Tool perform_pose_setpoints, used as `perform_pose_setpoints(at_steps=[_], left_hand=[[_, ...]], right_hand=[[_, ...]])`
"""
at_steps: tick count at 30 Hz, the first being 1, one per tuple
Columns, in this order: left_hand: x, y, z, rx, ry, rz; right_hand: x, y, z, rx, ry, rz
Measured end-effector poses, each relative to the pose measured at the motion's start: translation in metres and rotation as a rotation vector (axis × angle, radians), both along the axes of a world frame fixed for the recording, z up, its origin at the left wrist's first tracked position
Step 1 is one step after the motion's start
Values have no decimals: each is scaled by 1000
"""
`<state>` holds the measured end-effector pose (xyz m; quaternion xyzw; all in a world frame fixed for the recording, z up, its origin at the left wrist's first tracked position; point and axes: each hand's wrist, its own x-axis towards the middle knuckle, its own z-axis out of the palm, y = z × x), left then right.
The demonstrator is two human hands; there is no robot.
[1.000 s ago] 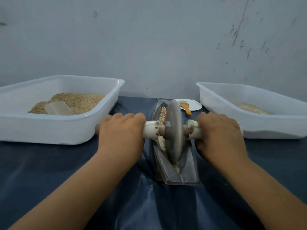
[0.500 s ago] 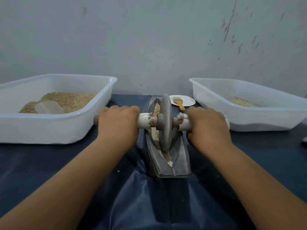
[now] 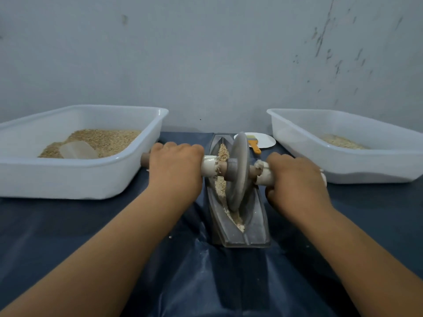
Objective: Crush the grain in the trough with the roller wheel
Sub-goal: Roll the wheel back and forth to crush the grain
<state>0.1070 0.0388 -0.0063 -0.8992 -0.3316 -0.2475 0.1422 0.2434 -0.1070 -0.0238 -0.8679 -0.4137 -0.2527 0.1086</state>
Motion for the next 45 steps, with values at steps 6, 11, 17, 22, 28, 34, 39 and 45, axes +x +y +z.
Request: perform_pose_setpoints(at_steps=[6,11,17,22,28,34,39,45], left_hand=[[-25,-7,-16,191,-165,-91],[-2,-6,2,46,-26,41],[-23,-9,-13,202,-122,-95],[-8,-2,-6,81,-35,-20],[-19,-6,-15,121,-103,-51],[-13,2,-14,81,-62,-20],[-13,7,-16,2,-16,27],[-23,6,-19,152,-66,-71]], right_hand=[[-6,-26,-16,157,-195,92],[4,-2,0,-21,-1,0],[-9,-26,-15,126,-160,92],[-3,-15,-2,-12,-32,44],[-10,-23,-3,-25,-103,45],[-7,-13,5,-4,-74,67],[-9,-3,9,-58,-100,32],[-8,-15,-2,8,-160,65]])
